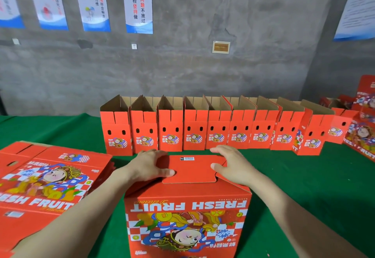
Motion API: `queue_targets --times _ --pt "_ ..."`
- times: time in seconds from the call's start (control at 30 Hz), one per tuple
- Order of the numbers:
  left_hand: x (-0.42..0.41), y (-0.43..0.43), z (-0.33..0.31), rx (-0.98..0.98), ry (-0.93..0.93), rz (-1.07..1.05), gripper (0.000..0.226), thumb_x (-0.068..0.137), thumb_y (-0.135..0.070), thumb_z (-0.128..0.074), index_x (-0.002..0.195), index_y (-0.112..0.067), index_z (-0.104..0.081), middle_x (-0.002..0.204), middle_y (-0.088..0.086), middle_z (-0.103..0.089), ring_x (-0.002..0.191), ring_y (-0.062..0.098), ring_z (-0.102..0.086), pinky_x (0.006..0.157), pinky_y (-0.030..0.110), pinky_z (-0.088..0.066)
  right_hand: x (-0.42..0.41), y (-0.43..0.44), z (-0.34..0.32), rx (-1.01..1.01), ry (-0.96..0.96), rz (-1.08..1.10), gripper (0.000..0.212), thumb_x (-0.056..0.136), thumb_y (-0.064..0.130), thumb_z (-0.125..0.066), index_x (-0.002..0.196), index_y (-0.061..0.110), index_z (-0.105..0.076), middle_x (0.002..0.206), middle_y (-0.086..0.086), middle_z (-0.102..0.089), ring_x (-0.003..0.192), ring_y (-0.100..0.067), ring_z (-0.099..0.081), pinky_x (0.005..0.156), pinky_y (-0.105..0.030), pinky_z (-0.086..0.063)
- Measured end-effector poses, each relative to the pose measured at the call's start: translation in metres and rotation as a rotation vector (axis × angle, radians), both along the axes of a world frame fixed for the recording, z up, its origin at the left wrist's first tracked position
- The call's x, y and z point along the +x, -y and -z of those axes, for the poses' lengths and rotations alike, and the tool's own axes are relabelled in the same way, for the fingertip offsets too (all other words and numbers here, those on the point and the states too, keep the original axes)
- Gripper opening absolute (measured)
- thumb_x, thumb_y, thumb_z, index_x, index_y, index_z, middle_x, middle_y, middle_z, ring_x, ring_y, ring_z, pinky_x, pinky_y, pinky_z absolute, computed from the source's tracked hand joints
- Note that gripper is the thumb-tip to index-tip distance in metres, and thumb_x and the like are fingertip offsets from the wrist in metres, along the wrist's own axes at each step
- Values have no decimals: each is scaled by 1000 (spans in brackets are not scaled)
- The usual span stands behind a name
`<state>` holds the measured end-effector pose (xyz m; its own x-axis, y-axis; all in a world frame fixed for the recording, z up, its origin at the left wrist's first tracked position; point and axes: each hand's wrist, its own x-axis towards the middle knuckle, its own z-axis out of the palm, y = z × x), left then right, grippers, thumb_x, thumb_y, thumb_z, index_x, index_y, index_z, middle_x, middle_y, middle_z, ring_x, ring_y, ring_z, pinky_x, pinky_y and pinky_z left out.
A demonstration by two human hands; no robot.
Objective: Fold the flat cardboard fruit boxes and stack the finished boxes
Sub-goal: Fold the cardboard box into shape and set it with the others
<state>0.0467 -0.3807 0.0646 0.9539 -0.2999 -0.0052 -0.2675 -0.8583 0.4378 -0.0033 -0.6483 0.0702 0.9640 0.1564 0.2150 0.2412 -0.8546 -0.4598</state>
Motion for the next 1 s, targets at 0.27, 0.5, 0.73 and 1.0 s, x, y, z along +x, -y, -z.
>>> queue_targets --times 0.27,0.5,0.73,1.0 --pt "-3 8 1 135 85 -36 78 71 -58 -71 138 -31 -42 134 -2 -49 122 27 -40 103 39 -38 11 -12 9 -284 -147 64 76 86 31 -65 150 25 -25 148 0 -29 139 -21 -21 114 -43 -19" --pt "-3 8 5 114 149 -60 71 73 -51 -73 135 -30 -46 128 0 -54 118 26 -43 99 38 -41 13 -15 23 -309 -40 110 75 84 35 -66 147 28 -25 143 2 -30 135 -20 -23 112 -41 -20" --pt "-6 -3 0 -180 75 -65 65 74 -31 -78 133 -22 -54 125 0 -61 111 16 -57 99 27 -43 9 -9 23 -225 -100 67 70 91 36 -58 150 26 -24 149 4 -26 141 -19 -18 117 -43 -13" --pt "-23 -40 30 -928 -293 -486 25 79 -25 -74 91 -5 -69 80 11 -74 60 21 -69 61 29 -54 -1 21 12 950 -48 239 22 95 6 -54 111 15 -65 123 0 -60 114 -15 -52 95 -29 -37"
